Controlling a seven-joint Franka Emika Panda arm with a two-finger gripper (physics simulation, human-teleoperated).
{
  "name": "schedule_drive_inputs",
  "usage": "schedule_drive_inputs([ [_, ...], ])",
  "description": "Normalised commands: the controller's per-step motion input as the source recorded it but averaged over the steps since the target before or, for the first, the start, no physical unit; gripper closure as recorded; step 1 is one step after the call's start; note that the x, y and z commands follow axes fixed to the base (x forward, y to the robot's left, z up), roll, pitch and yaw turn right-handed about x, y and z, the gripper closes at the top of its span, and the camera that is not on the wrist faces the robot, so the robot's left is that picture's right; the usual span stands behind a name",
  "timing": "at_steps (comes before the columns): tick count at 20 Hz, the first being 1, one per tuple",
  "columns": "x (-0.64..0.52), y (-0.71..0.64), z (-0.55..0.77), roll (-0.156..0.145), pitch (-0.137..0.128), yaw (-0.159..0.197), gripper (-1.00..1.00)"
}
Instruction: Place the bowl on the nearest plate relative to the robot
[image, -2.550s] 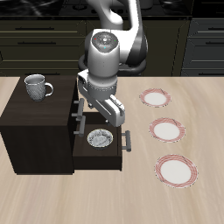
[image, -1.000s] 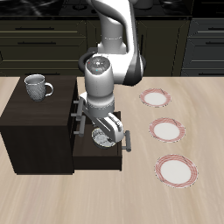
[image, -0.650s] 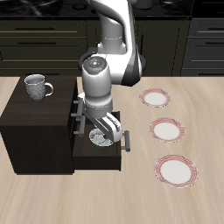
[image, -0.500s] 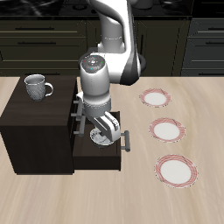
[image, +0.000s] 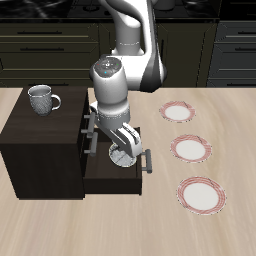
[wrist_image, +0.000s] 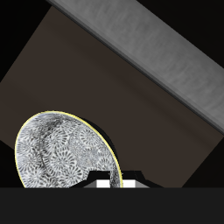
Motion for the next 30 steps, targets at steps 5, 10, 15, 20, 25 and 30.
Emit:
schedule_drive_inputs([
  [5,-0.15,0.22,0.46,0.037,-0.062,0.062,1.0],
  [10,-0.21,0.07,0.65,0.008,-0.079,0.079,1.0],
  [15,-0.21,0.08,0.38,0.014,-0.043,0.119,1.0],
  [20,-0.09,0.15,0.18,0.02,0.013,0.165,1.0],
  [25,-0.02,0.28,0.05,0.036,0.054,0.232,1.0],
  [30,-0.1,0.42,0.05,-0.015,0.032,0.271,1.0],
])
